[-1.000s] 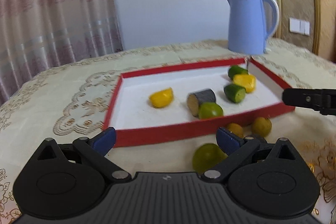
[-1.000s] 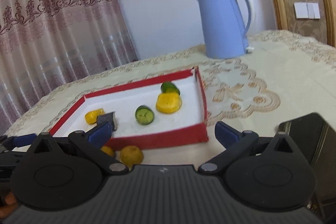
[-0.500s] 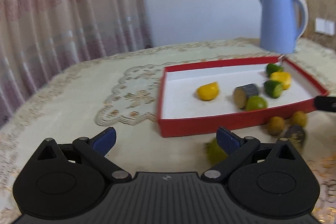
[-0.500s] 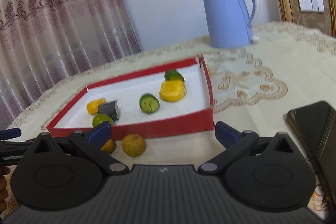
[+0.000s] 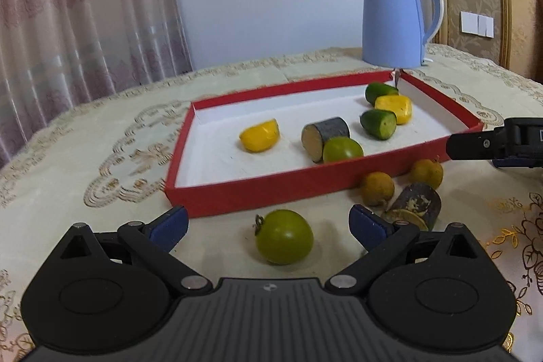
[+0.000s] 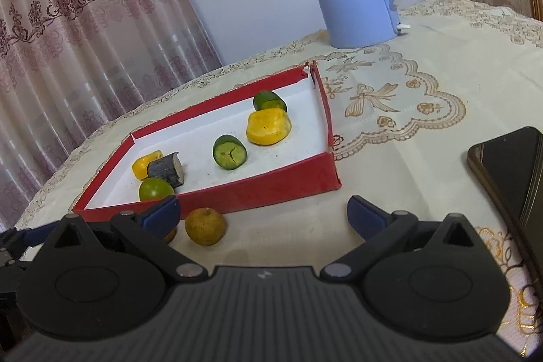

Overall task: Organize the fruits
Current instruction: 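Move the left gripper to the large green round fruit and grasp it, then lift the green fruit with the left gripper while the right gripper grasps a dark cylindrical piece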

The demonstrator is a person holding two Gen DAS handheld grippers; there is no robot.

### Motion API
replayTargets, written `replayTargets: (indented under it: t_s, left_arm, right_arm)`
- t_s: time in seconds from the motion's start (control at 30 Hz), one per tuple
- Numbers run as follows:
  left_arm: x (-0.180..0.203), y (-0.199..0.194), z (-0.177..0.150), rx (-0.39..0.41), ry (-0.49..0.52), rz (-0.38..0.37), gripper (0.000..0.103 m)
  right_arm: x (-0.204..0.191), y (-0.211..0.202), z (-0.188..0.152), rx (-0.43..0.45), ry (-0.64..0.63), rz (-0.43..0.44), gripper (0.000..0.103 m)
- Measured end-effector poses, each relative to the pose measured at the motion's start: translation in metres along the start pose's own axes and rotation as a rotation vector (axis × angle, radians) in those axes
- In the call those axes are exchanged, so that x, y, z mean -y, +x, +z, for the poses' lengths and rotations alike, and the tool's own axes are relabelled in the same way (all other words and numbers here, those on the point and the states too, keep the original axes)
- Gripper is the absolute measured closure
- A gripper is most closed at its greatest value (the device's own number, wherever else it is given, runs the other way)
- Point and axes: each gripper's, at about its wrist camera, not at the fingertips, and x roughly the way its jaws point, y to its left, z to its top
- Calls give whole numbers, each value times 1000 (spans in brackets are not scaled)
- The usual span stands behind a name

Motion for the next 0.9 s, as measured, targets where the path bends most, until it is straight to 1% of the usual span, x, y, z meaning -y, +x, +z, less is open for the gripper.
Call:
replayTargets:
  t_s: [0.03,0.07,0.13,0.2,0.27,0.3,0.33,0.43,0.57,0.7,0.77,0.87,0.9]
  left_arm:
    - [0,0,-1,-3,-1,-5,11]
    - [0,0,-1,-8,-1,-13,16]
    - [-2,3,-2,-31,-11,-27,40]
    - [-5,6,-4,-58,-33,-53,51]
    - [-7,6,-5,-59,-49,-78,59]
    - [-7,5,-5,-56,-52,-88,65]
    - [-6,4,-6,-50,-49,-89,69]
    - [-4,3,-7,-33,-38,-83,69]
    - [-12,-1,-6,-4,-86,-109,69]
    - [-20,-4,-6,19,-137,-114,69]
    - [-23,-3,-5,24,-157,-111,69]
    - [-28,-4,-5,36,-184,-106,69]
    - [-28,-5,-6,41,-192,-103,69]
  right_arm:
    - [0,0,0,0,1,1,0]
    - [0,0,0,0,2,1,0]
    - [0,0,0,0,2,1,0]
    - [0,0,0,0,3,2,0]
    - [1,0,0,1,5,4,0]
    - [1,0,0,2,7,5,0]
    - [1,0,0,2,8,6,0]
    - [2,0,0,2,8,6,0]
    - [3,-1,0,7,18,15,0]
    - [7,-6,-1,29,40,30,0]
    - [0,-8,-4,-2,-22,66,0]
    - [-21,-15,-11,-6,-147,103,1]
    - [-30,-18,-14,-4,-198,111,5]
